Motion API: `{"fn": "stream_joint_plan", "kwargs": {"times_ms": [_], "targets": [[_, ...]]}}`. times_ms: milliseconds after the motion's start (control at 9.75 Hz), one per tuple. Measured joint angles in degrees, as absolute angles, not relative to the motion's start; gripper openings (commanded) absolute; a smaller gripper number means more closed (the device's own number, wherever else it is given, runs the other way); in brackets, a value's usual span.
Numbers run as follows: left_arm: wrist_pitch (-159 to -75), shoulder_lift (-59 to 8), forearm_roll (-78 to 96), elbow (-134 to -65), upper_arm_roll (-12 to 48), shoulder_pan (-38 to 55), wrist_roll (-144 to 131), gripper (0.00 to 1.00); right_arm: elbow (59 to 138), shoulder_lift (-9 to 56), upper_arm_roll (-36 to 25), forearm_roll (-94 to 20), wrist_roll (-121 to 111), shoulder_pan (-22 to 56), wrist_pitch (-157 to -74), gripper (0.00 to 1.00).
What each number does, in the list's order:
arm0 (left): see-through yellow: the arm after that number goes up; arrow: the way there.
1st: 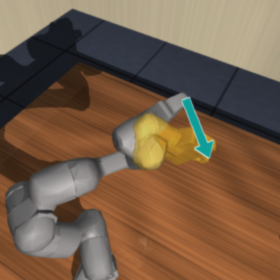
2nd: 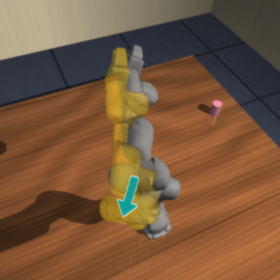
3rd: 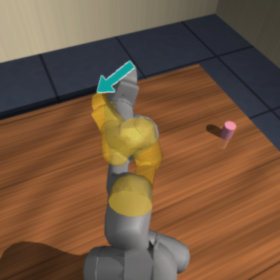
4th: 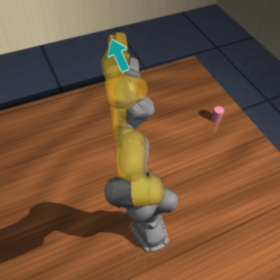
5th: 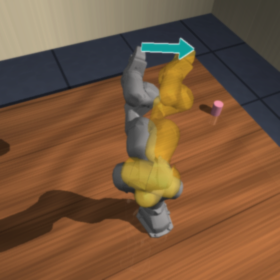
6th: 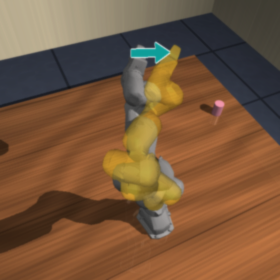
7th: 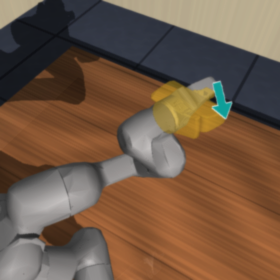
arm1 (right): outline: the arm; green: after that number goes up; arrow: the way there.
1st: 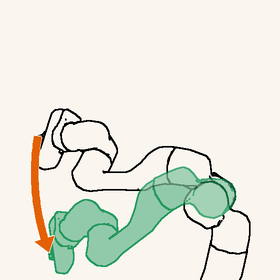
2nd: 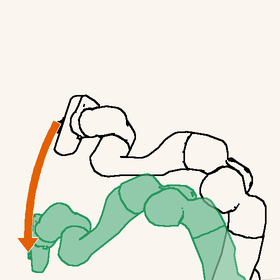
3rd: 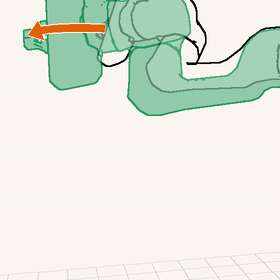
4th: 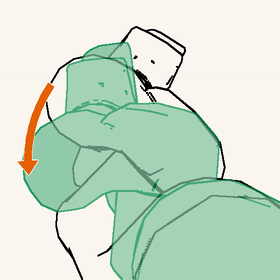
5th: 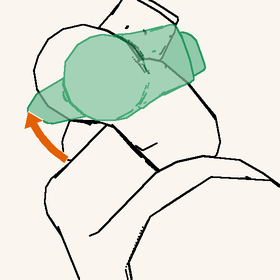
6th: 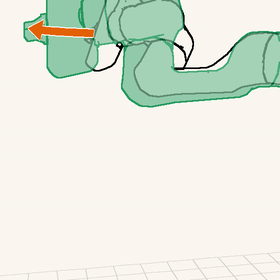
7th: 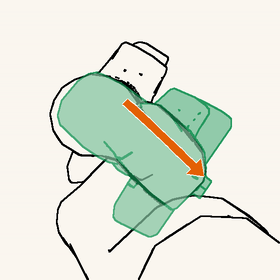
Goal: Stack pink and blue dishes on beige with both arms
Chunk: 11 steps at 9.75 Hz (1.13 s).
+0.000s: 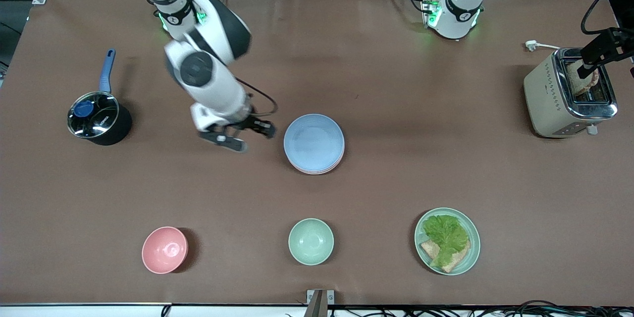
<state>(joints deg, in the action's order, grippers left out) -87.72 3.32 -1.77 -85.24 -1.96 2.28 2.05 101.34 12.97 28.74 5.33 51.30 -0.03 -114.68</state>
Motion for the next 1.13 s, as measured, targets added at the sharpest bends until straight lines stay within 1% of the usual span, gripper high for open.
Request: {"fn": "stream_joint_plan", "kwargs": {"times_ms": [103,308,513,718,923,1128], "targets": [[-87.22,3.2,-1.26,-85.24,-2.83,2.25,2.12,1.0,98.71,9.2,24.32,5.33,46.29,-0.5,-110.15,1.0],[-86.56,2.85,-0.1,-85.28,-3.16,2.28,2.08,1.0,93.53,5.74,14.83,5.26,35.92,-0.88,-103.99,1.0],[-86.42,2.57,-0.06,-85.35,-2.45,2.37,1.94,1.0,91.65,3.24,6.06,4.99,25.08,-1.0,-100.63,1.0],[-86.38,2.47,-0.06,-85.43,-1.91,2.37,1.34,1.0,91.23,0.41,-0.48,4.68,13.96,-1.29,-97.53,1.0],[-86.37,2.44,-0.06,-85.51,-1.77,2.37,0.48,1.0,86.37,-0.41,-1.64,3.36,9.28,-2.65,-90.99,1.0],[-86.34,2.44,-0.06,-85.57,-1.56,2.37,-0.03,1.0,83.83,-0.18,-1.32,2.53,7.35,-2.63,-88.7,1.0]]}}
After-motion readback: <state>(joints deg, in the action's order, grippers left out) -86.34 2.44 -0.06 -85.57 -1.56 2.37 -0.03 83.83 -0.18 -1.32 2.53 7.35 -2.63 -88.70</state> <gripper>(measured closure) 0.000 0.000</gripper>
